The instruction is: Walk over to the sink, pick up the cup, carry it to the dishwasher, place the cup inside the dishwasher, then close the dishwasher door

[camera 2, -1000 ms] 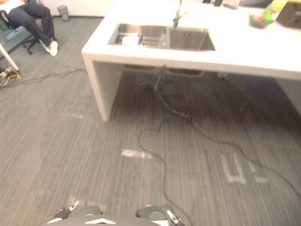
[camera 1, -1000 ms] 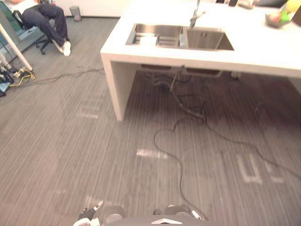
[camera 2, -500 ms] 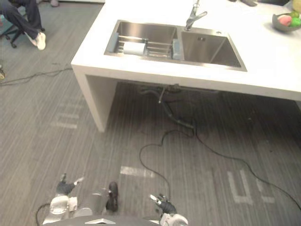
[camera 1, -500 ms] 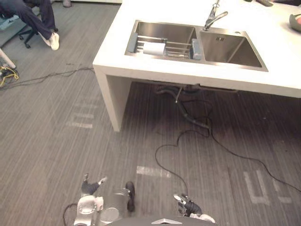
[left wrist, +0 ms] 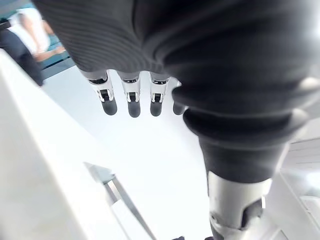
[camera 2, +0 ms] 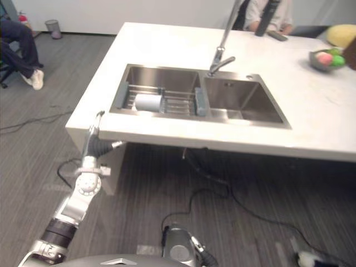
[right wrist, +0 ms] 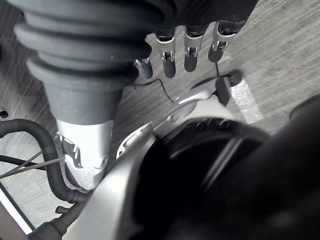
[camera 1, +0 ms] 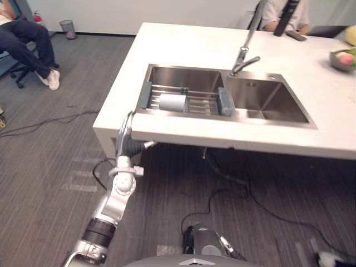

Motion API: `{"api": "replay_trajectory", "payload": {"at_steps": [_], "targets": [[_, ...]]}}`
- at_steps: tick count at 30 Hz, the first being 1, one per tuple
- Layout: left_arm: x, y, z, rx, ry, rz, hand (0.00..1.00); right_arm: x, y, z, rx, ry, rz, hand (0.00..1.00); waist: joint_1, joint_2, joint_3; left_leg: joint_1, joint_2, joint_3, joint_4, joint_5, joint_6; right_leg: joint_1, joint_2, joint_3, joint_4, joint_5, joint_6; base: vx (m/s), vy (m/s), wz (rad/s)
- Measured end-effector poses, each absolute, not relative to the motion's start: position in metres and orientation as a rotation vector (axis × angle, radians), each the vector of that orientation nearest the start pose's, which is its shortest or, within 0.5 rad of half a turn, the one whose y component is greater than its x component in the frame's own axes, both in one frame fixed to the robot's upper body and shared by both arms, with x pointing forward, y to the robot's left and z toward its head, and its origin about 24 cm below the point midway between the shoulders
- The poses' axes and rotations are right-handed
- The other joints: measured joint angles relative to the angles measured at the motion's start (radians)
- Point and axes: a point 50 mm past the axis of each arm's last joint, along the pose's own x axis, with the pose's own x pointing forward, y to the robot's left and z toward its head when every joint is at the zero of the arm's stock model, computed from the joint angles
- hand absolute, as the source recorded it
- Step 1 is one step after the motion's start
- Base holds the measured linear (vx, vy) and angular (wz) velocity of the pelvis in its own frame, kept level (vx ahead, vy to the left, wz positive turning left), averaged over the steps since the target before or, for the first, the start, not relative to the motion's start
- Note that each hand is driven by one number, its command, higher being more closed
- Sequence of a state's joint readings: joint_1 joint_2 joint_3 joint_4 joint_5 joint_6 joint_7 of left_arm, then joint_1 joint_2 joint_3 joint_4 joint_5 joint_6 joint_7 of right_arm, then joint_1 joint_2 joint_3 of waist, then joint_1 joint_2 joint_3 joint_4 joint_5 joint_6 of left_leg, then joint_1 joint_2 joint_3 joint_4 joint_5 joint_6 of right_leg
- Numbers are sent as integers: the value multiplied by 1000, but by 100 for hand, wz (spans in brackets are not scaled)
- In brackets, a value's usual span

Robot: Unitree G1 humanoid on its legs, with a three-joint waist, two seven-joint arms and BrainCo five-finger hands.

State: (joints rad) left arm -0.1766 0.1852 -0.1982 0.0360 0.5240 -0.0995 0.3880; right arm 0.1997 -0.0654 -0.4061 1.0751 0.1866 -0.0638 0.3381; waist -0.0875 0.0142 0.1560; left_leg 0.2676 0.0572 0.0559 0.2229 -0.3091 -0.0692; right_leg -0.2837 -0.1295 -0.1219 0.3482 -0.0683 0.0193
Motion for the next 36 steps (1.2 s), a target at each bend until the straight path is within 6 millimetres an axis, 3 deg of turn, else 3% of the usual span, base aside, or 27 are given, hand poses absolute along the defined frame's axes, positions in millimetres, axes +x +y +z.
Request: {"api": "replay_trajectory", "payload": {"at_steps": [1, 2, 3, 4, 7, 9, 10, 11, 12, 15, 16, 17, 18, 20, 22, 26, 36], "targets": [[277, 135, 96, 668, -425, 139, 0, 34, -210, -165, 475, 1069, -294, 0, -1, -15, -11, 12, 3, -8, 9, -21, -16, 5, -6, 38, -43, 52, -3, 623, -408, 44], [276, 134, 98, 683, -435, 141, 0, 25, -210, -166, 468, 1100, -292, 0, 6, 2, -28, 50, 44, -13, 18, -68, -32, -2, 13, 35, 5, 132, 46, 618, -384, 20], [274, 132, 94, 681, -419, 133, 0, 22, -219, -164, 441, 1105, -278, 0, 3, 45, -42, 49, 86, -7, 24, -66, -37, -7, 45, 24, 31, 95, 33, 603, -363, 2], [274, 125, 94, 691, -428, 104, 0, 23, -227, -163, 405, 1124, -267, 0, 4, 69, -51, 42, 105, -4, 38, -26, -32, -24, 65, 19, 67, 51, 19, 524, -298, -12], [273, 122, 101, 702, -454, 82, 0, 26, -229, -163, 398, 1146, -245, 0, -7, 77, -56, 7, 128, -18, 117, 83, -31, -7, 95, 9, 75, -5, -10, 487, -311, -10], [272, 120, 106, 702, -456, 56, 0, 22, -228, -164, 411, 1178, -220, 0, -4, 75, -55, -112, 153, -62, 391, 225, -25, 83, 132, 4, 0, -26, -42, 391, -243, -7], [271, 120, 106, 702, -453, 47, 0, 20, -229, -164, 401, 1190, -211, 0, 1, 69, -50, -156, 166, -61, 481, 252, -22, 110, 139, 5, -27, -27, -51, 300, -152, -5], [271, 119, 106, 697, -439, 23, 0, 18, -232, -163, 383, 1204, -199, 0, 6, 70, -49, -240, 190, -43, 639, 181, -6, 172, 151, 4, -80, -22, -63, 346, -155, -3], [271, 119, 104, 700, -416, -4, 0, 16, -233, -163, 368, 1217, -182, 0, 10, 61, -42, -287, 208, 3, 685, 114, -6, 243, 153, -3, -132, -18, -68, 269, -115, -3], [266, 113, 104, 701, -414, -68, 0, 16, -234, -163, 358, 1227, -167, 0, 30, 56, -44, -325, 201, 93, 519, 36, 10, 333, 142, 5, -205, 0, -50, 215, -43, -14], [265, 109, 108, 698, -432, -91, 0, 20, -234, -162, 350, 1220, -151, 0, 29, 58, -45, -332, 169, 114, 327, 52, 12, 345, 129, 3, -224, 2, -39, 210, 73, 0], [264, 107, 111, 695, -447, -104, 0, 23, -236, -162, 347, 1212, -146, 0, 24, 68, -49, -331, 149, 114, 163, 129, 20, 349, 127, 1, -231, 5, -27, 217, 105, 6], [265, 104, 113, 700, -456, -121, 0, 25, -240, -160, 340, 1206, -148, 0, 20, 84, -49, -326, 140, 103, 50, 210, -21, 355, 135, 2, -240, 4, -12, 221, 127, 7], [266, 107, 112, 738, -449, -143, 0, 27, -232, -162, 376, 1195, -148, 0, 9, 49, -52, -252, 74, 114, -99, 275, -4, 371, 86, -3, -275, 8, 13, 190, 125, 13], [267, 112, 108, 768, -434, -151, 0, 27, -228, -163, 395, 1188, -151, 0, 0, 39, -54, -226, 47, 113, -190, 317, 4, 370, 65, -15, -288, 8, 27, 106, 92, 20], [271, 119, 91, 824, -358, -180, 0, 25, -226, -163, 425, 1181, -175, 0, -16, 43, -53, -173, 25, 111, -276, 349, 8, 390, 55, -27, -304, 3, 38, 56, 17, 7], [271, 111, 89, 1042, -352, -441, 0, 37, -227, -162, 265, 1167, -142, 0, -40, 39, -52, -152, 26, 113, -307, 355, 5, 406, 58, -28, -327, 5, 42, 4, -1, 0]]}}
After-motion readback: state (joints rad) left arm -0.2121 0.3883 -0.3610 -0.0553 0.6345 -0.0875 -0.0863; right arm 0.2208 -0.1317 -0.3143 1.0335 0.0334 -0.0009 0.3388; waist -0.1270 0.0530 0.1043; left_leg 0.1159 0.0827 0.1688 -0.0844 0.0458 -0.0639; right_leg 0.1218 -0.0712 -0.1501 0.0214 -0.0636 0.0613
